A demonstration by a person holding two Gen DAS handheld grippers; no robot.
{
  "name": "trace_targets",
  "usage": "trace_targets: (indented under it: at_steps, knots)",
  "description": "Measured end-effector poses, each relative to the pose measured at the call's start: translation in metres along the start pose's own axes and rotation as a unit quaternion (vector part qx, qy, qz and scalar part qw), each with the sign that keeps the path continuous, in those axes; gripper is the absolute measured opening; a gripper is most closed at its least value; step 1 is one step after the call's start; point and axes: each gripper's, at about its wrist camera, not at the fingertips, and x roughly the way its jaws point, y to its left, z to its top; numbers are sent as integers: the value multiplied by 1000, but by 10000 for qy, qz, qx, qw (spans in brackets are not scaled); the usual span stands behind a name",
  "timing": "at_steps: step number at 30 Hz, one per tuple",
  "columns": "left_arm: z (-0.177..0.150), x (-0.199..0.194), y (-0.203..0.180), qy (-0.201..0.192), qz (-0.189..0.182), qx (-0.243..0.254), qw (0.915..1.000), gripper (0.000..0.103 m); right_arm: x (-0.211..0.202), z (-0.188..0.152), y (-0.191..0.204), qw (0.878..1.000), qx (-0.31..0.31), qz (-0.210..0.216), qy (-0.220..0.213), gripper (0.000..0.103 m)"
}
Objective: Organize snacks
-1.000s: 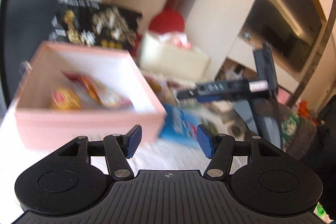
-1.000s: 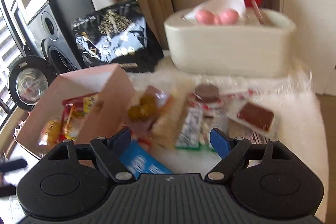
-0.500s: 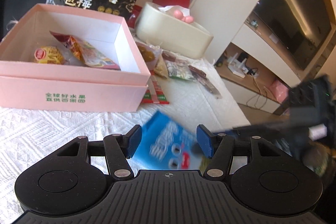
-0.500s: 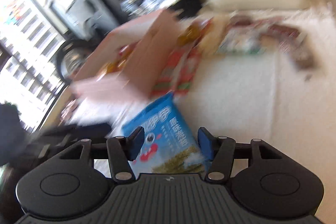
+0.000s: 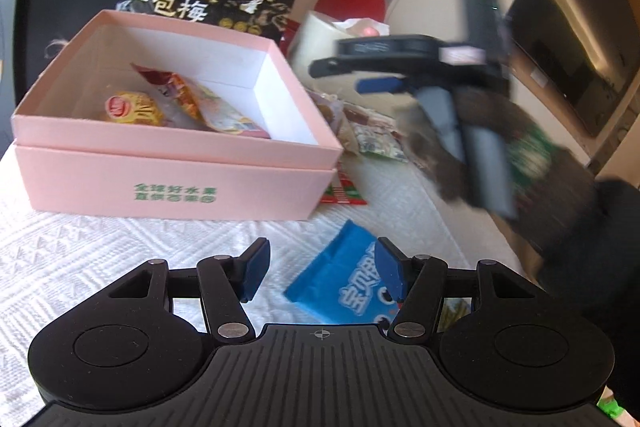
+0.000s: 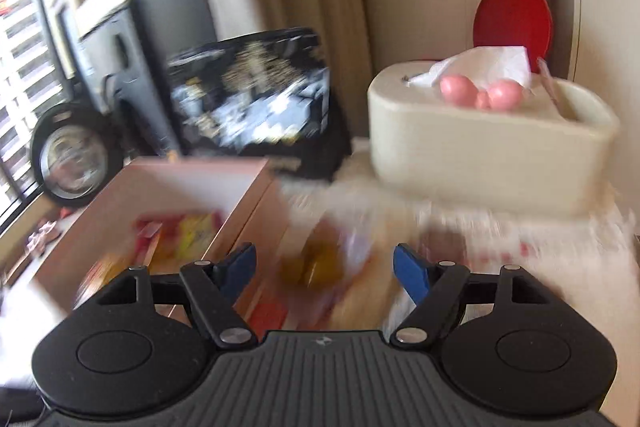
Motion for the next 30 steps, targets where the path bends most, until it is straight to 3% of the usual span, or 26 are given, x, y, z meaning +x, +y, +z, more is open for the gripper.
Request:
trace_targets:
  at_steps: [1,2,4,7,9,13,16,21,26,30]
  knots:
    - [0,-1,3,-1,-7,-21,10000,63,14,5,0,9999,-25,-107,51,70]
    - [0,-2,6,2,-13,-39,10000,63,27,11,0,9998,-22,-132,142,57]
    - [0,0,13,36,-45,-88,9999,63,47,17,-1,9990,-14,22,455,40]
    - [0,4,19,59,-133,-215,9997,63,54,11,4,9964,-282,236,764,35]
    - [0,6,21,48,-215,-255,9994,63,46,3,8,9946,-506,235,872,35]
    - [1,11,20,51,-391,-277,9988,63,7,-21,3,9880,-491,809,1222,35]
    - [2,16,19,74,-462,-288,9985,63,-23,-44,10,9801,-858,1052,1449,35]
    - [1,17,14,77,-441,-253,9987,63,-51,-71,30,9766,-1532,734,1319,37]
    - [2,8,14,12,-326,-271,9991,63,-41,-62,19,9871,-589,900,1189,58]
    - [0,0,15,-3,-235,-265,9994,63,-16,-55,8,9917,241,696,1050,60]
